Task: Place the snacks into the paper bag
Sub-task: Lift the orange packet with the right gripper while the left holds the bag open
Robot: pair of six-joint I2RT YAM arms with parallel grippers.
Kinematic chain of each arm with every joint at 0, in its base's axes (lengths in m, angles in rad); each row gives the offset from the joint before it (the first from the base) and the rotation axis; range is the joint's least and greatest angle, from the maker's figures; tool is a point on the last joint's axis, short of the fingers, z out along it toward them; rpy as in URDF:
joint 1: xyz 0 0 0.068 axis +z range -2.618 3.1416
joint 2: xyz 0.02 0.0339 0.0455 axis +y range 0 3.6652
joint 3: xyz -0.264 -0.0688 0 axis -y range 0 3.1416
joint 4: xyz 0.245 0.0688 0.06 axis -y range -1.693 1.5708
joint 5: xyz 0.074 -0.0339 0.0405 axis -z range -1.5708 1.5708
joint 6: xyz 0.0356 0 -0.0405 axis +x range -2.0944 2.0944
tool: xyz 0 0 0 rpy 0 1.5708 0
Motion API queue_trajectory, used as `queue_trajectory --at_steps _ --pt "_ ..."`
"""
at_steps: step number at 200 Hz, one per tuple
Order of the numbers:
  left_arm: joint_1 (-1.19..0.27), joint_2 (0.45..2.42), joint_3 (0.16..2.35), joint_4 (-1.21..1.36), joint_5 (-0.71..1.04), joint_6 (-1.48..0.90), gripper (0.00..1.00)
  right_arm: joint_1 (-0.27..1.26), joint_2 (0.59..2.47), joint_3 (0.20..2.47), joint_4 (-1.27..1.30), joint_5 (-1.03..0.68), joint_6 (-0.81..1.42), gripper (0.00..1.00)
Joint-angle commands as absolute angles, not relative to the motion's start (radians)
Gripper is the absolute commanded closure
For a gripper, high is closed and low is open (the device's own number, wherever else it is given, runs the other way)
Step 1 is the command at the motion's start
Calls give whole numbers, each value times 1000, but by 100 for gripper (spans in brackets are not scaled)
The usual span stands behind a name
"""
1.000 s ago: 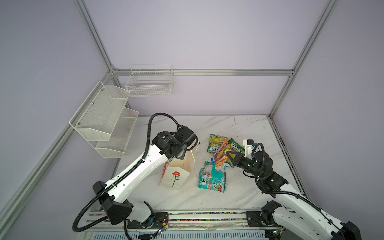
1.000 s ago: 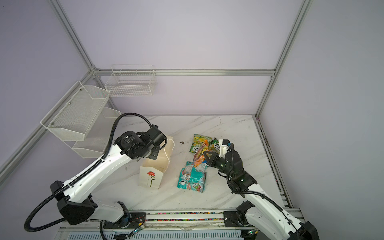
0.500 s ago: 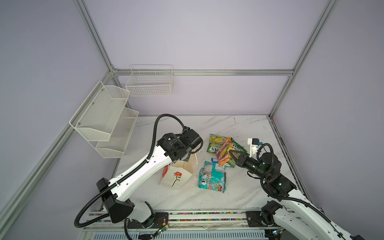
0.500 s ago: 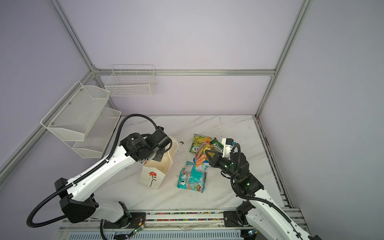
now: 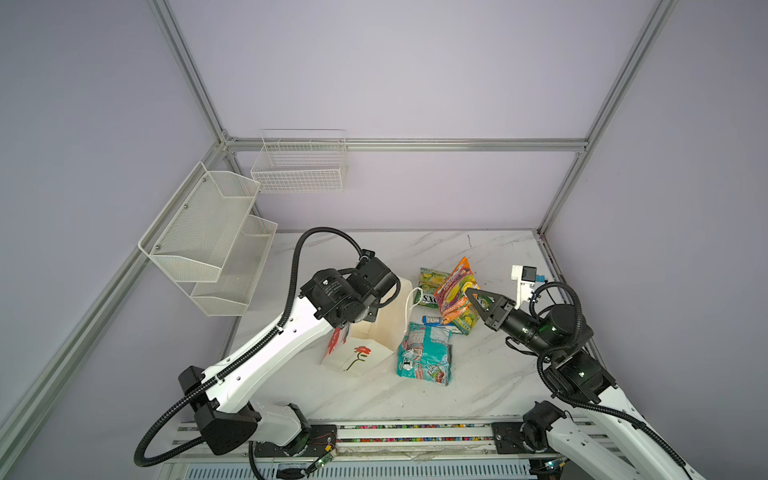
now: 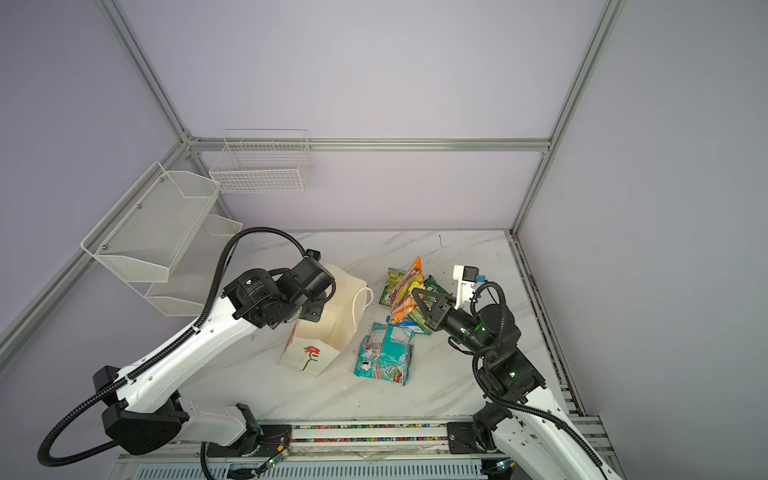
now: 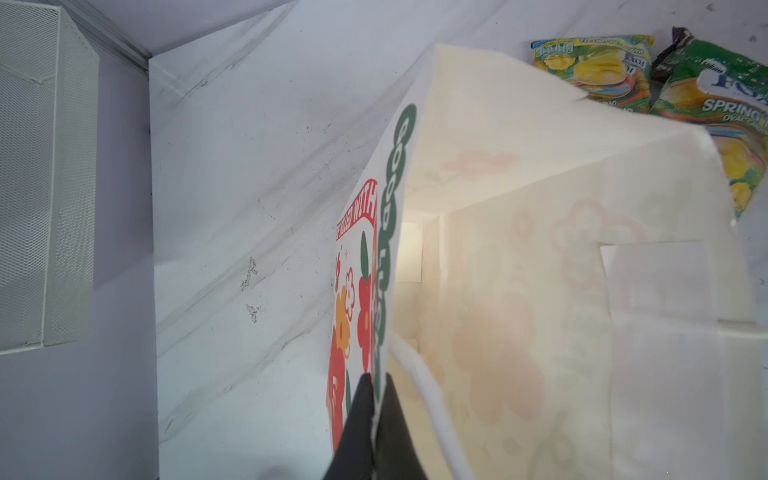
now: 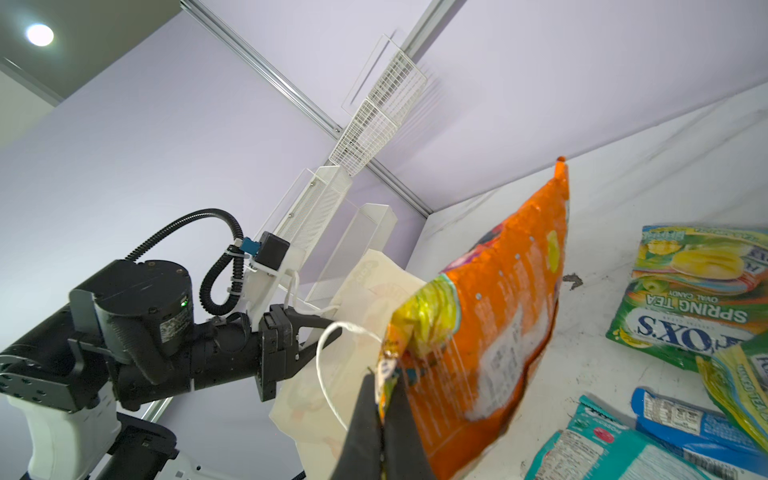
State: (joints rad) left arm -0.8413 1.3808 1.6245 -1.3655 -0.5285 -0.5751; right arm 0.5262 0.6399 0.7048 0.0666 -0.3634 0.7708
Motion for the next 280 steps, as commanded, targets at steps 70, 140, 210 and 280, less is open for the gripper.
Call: queue_trajectory --at_steps 70,140,210,280 --pt "-848 1324 1589 -1276 -515 -620 98 526 664 900 113 -422 746 100" --pt "-847 1353 1650 -1394 -620 -562 97 526 690 957 140 -465 759 100" --pt "-847 1514 1759 -1524 -640 -519 98 526 675 926 150 -459 770 100" --pt "-847 1510 1751 -1466 -576 -541 98 526 694 958 152 -463 771 100"
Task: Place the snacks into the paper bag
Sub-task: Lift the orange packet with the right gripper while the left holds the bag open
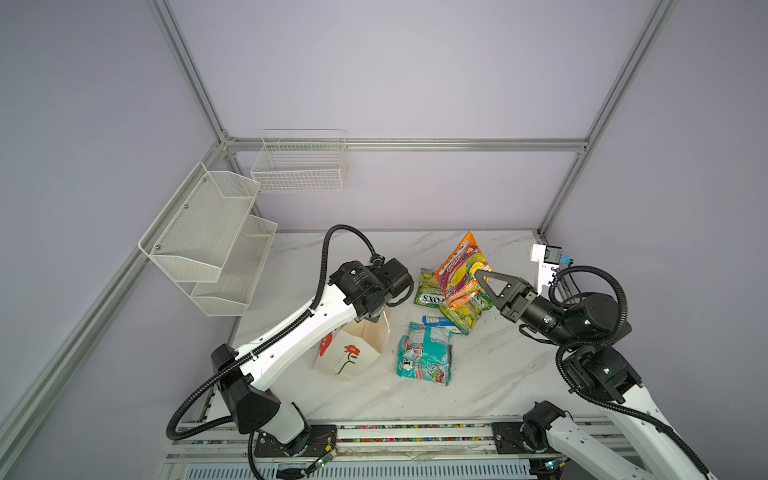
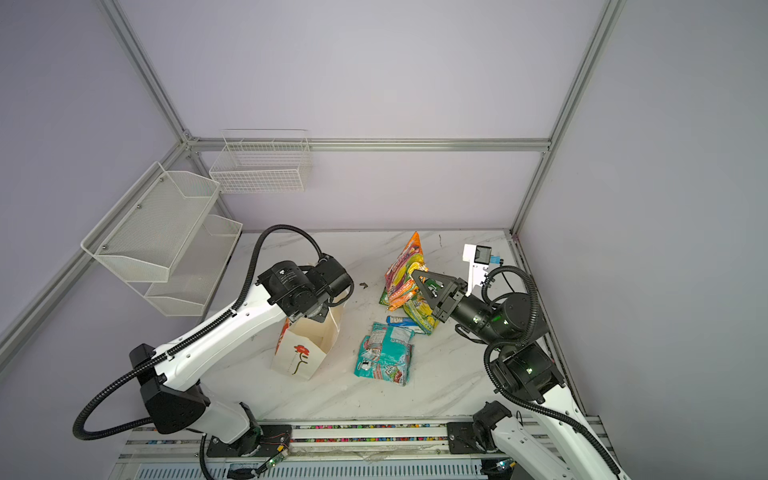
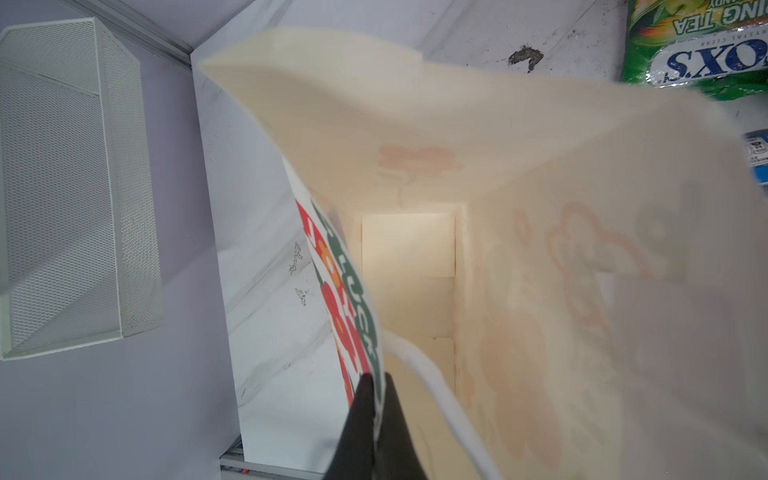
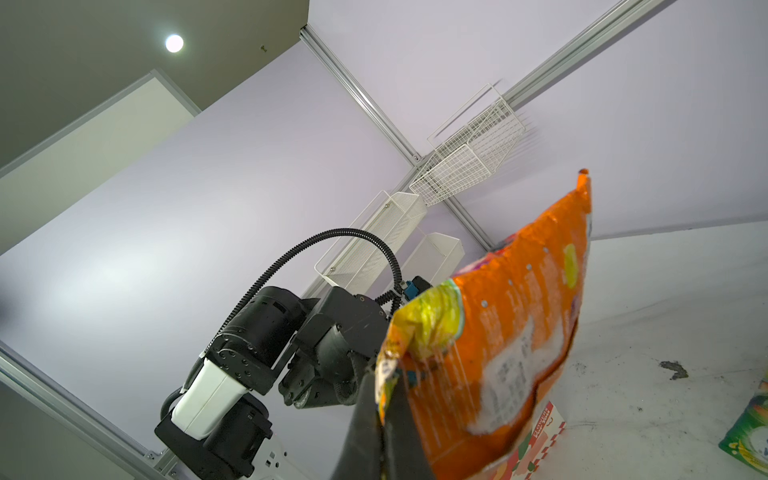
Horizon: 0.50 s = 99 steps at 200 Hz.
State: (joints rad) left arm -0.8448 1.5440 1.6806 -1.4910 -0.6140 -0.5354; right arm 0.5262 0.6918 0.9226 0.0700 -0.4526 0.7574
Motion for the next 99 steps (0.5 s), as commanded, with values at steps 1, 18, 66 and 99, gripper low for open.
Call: queue_trajectory --at_steps 1,18,66,99 --pt "-847 1509 1750 -1466 -576 -541 98 526 694 958 155 -463 772 100" --pt "-849 1491 1739 -1451 -559 -550 98 526 712 954 205 -482 795 100" --pt "-850 1434 1688 -1393 -521 -572 98 526 783 924 384 -547 892 100" --pt "-850 1422 1657 -1364 -507 -586 98 526 816 928 454 -576 939 100"
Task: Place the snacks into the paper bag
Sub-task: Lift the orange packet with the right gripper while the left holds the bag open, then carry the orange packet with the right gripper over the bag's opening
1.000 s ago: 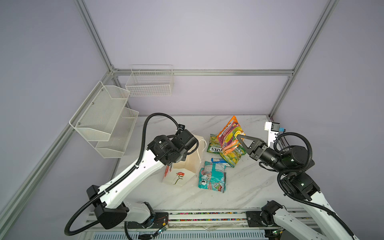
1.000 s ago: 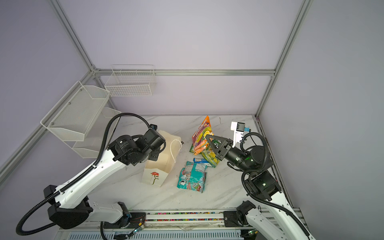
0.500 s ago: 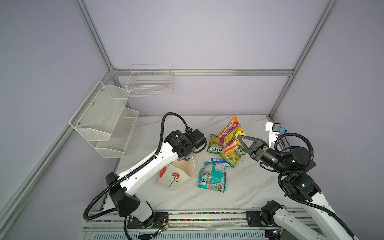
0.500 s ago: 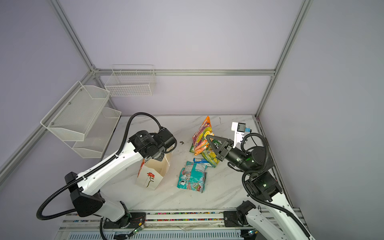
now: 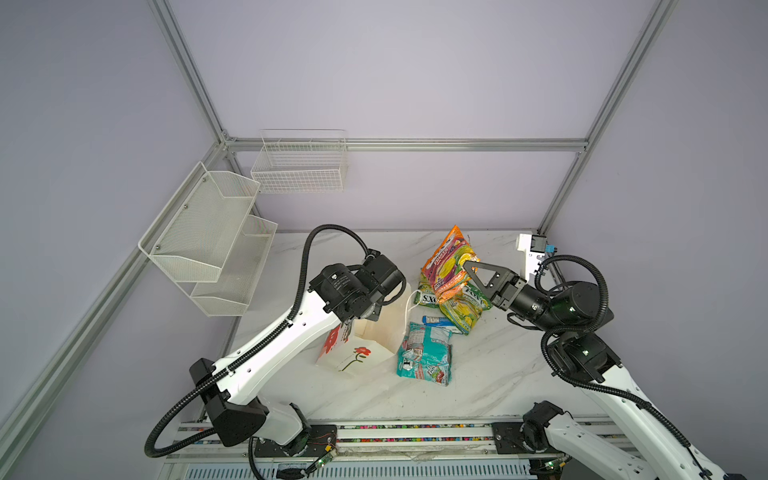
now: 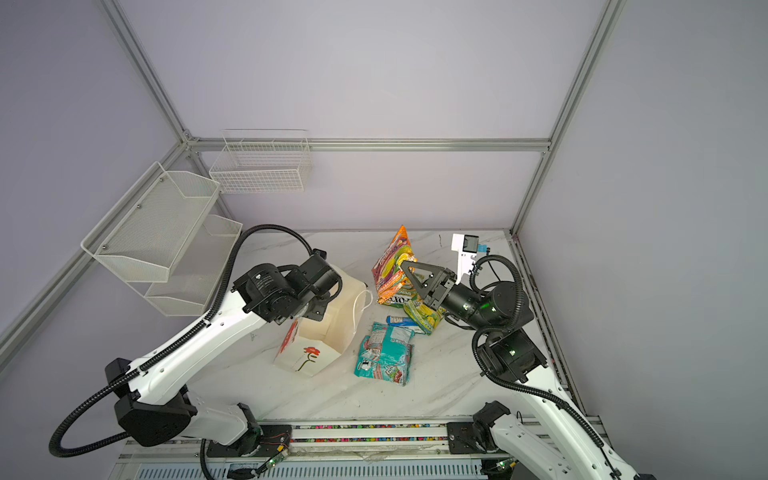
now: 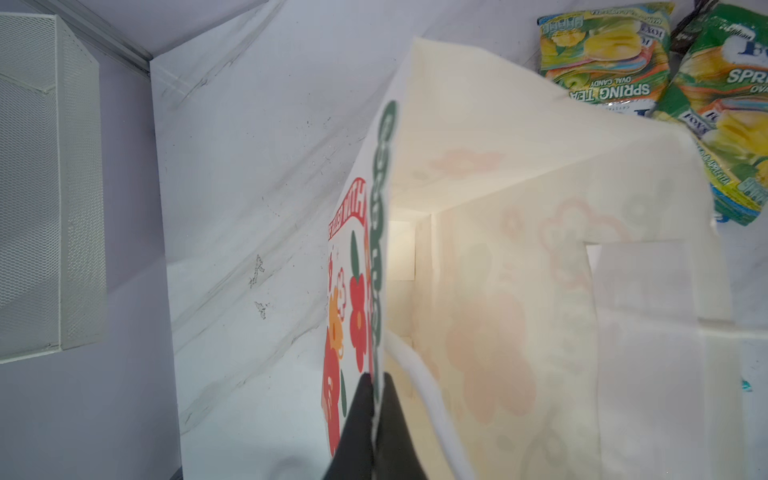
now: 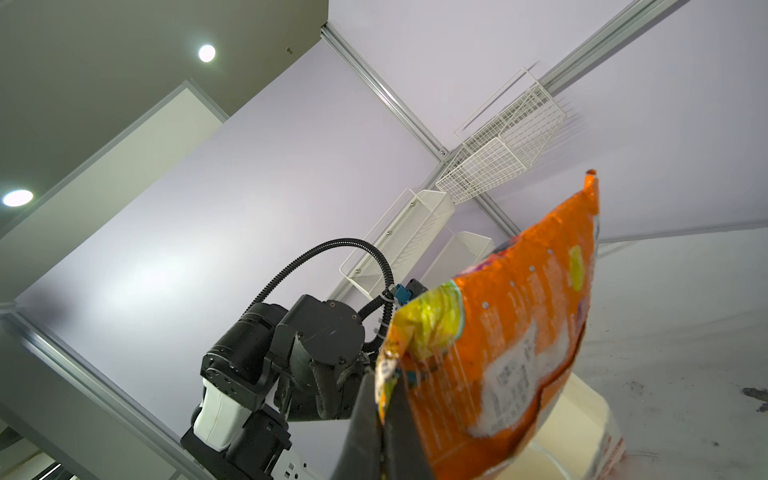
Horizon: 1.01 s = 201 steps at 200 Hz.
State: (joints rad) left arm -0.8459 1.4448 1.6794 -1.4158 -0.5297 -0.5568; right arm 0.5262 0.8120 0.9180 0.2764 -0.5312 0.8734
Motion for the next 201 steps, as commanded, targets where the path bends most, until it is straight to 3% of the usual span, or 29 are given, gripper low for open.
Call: queue_trajectory --at_steps 1,120,201 --pt "-851 1423 1656 -1363 -507 -587 98 526 817 929 455 -576 940 100" --pt "-851 1426 1632 -1336 -492 -595 98 571 877 949 430 -635 944 100" --pt "-850 1424 1632 -1336 -505 -597 98 656 871 923 233 -596 849 100"
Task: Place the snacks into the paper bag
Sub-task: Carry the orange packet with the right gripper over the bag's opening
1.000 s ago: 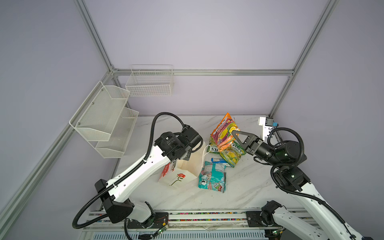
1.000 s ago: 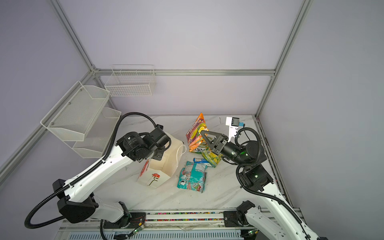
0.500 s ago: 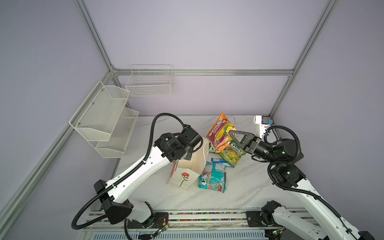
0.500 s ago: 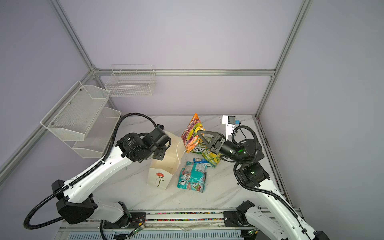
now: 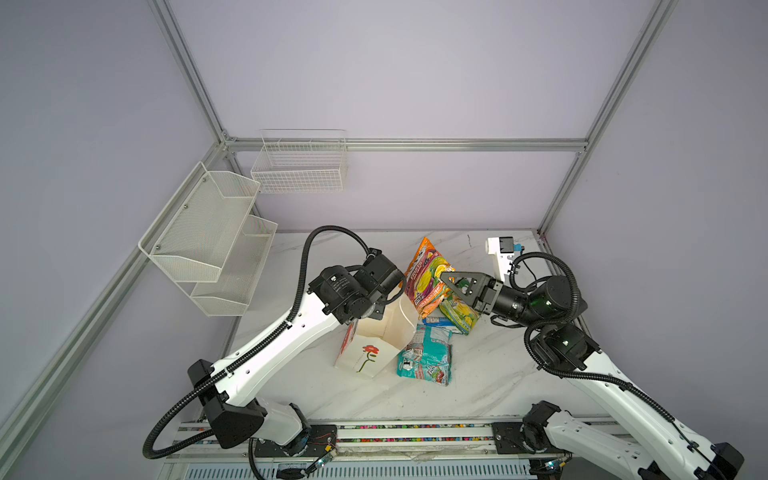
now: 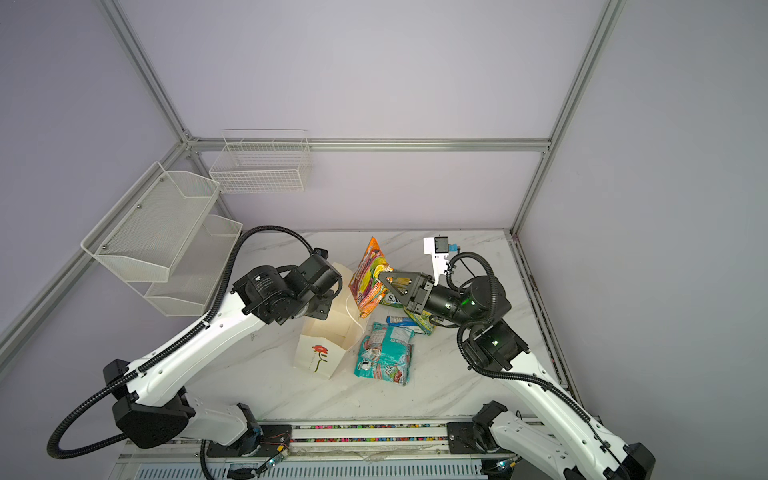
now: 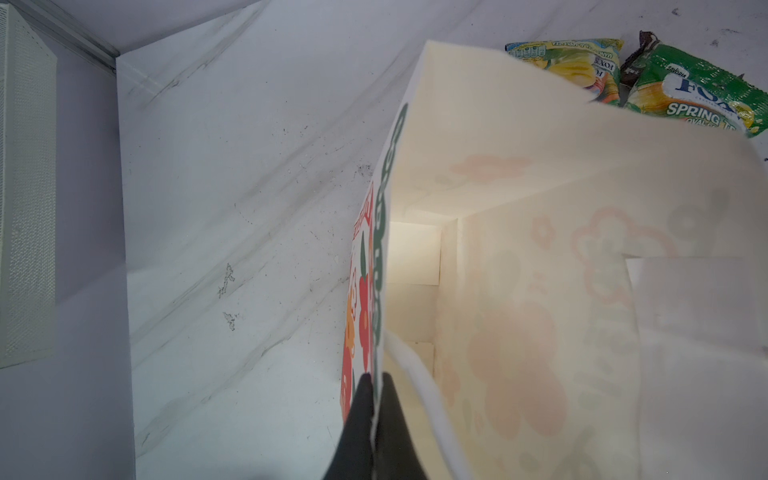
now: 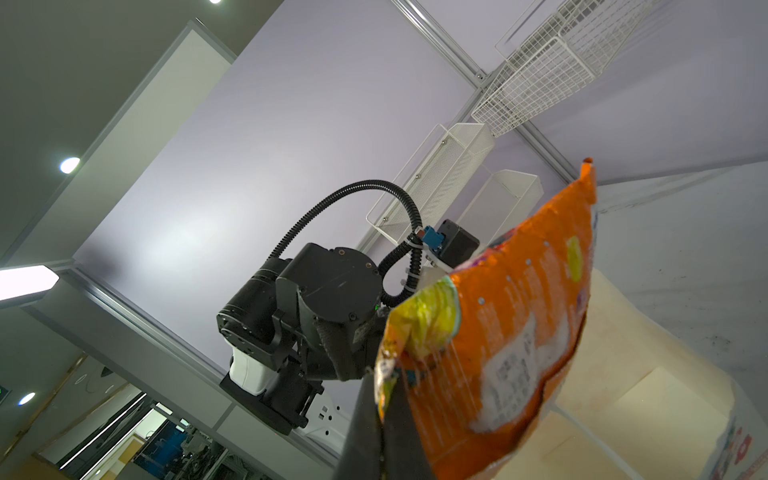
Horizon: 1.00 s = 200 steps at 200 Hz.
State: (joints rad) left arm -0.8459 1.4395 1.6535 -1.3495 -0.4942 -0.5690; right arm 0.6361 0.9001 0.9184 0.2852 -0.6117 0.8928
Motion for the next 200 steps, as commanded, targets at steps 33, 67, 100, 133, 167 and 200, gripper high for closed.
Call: queue_trajectory --at_steps 33,67,100,133,167,200 --pt "-850 1423 1631 -1336 -515 -601 98 670 833 883 165 -584 836 100" --pt "-850 1423 1629 -1336 -515 -607 98 675 825 865 117 -568 825 100" --pt "-850 1423 1625 -1335 -516 -611 98 676 831 865 106 -561 821 100" --pt "-851 1423 1621 -1335 -527 -615 98 679 848 864 87 -549 812 100" --pt "-850 1423 1614 -1332 -533 -619 98 682 869 860 79 -540 808 100" --pt "-850 1386 1603 -1325 -535 -621 98 684 883 857 75 -528 808 100"
